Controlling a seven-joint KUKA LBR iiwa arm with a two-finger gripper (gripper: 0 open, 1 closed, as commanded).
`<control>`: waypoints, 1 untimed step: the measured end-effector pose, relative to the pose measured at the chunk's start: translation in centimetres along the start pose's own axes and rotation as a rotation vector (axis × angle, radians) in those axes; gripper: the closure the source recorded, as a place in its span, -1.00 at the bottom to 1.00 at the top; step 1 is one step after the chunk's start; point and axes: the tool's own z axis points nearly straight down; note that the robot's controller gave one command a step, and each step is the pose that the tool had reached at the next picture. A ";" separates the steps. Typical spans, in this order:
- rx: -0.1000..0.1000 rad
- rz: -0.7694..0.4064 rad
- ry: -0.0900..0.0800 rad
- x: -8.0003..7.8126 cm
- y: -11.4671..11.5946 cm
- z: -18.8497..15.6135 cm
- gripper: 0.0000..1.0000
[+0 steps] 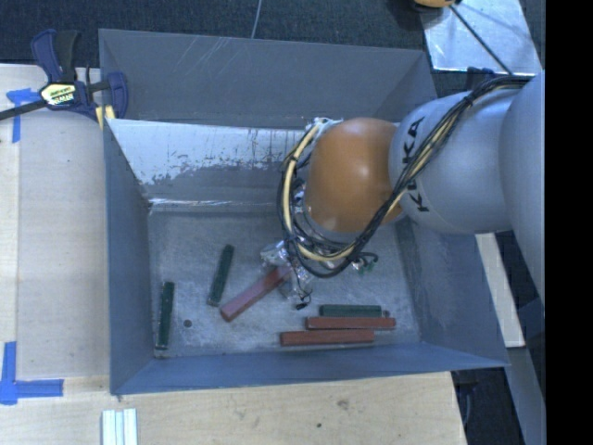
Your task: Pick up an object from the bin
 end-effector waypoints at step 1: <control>0.000 0.000 0.000 0.0 0.0 0.0 1.00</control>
Offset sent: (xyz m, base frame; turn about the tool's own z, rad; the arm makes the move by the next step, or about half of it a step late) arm 0.0225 -0.0056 0.2190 -0.0494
